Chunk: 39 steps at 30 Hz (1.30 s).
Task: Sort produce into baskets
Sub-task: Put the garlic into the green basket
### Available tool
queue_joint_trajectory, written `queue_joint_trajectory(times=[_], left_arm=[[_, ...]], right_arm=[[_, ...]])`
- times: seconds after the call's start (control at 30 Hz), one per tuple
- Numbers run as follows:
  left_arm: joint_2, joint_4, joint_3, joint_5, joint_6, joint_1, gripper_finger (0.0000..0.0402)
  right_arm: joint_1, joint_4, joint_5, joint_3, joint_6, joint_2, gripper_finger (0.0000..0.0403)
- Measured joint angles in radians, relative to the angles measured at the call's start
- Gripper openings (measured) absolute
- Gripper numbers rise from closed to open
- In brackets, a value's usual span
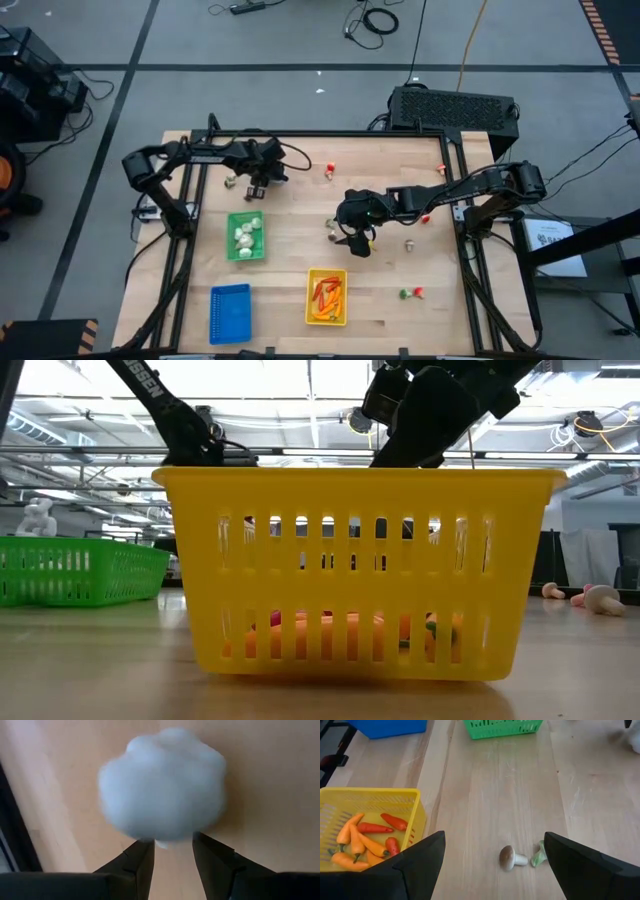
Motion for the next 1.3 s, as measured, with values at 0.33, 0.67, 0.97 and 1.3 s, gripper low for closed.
queue_joint_trajectory(times=[0.33,0.67,0.97,1.3], left_arm=[[0.016,0.066,0.0,0.003,-0.015,0.01,0.0141],[0.017,0.078,0.0,0.096,-0.222,0.036,0.0141],[0.017,0.07,0.0,0.182,-0.25,0.046,0.0141],[0.055,0.127,0.003,0.201,-0.375,0.054,0.0141]], right_arm=[[0.0,-0.001,-0.001,0.0,-0.002,0.0,0.0329],[0.0,-0.002,-0.001,0.0,-0.006,0.0,0.0329],[0.0,-0.006,-0.001,0.0,-0.003,0.0,0.0329],[0.0,-0.006,0.0,0.0,-0.003,0.0,0.0329]])
